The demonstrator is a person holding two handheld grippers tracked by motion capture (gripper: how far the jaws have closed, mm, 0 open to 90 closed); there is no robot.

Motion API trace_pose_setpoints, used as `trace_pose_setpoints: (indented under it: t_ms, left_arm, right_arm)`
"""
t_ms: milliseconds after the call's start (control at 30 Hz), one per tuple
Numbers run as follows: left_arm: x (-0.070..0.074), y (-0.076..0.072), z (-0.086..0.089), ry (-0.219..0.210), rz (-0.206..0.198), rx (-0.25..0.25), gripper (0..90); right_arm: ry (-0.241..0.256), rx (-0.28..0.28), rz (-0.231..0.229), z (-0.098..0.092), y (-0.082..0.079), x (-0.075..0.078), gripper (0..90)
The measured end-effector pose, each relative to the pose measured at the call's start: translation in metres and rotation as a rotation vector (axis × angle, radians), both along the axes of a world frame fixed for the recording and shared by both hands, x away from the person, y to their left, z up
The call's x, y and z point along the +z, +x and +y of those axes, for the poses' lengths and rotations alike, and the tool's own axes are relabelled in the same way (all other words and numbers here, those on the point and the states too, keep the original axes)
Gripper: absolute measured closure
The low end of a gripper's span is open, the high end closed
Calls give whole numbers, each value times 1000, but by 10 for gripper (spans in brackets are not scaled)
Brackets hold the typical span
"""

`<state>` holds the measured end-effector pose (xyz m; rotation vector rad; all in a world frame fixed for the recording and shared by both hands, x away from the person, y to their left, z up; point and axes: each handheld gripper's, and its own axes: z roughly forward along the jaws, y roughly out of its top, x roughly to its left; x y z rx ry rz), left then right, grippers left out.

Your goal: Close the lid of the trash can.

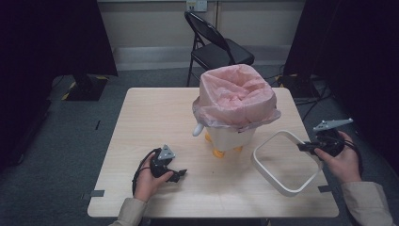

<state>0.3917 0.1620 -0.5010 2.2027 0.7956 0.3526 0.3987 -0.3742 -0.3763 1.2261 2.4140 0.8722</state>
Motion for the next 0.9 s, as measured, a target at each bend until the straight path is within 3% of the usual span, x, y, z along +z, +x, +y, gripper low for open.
trace_pose_setpoints:
  t_ms: [200,233,367,500,533,900]
  left_arm:
    - [0,0,0,0,0,0,135]
    - [0,0,0,0,0,0,135]
    - [0,0,0,0,0,0,135]
    - [0,0,0,1,0,-1,135]
    - [0,0,0,1,0,-1,135]
    - [0,1,0,-4,-3,-7,132]
  right_arm:
    - [-17,5,-16,-6,-3,21,847]
    - [-12,5,-21,-10,-4,33,848]
    - [-6,2,-31,-14,-6,48,847]
    - [6,13,-55,-16,-6,76,847]
    - [6,13,-55,-16,-6,76,847]
    - [4,20,-88,-3,-2,138,847]
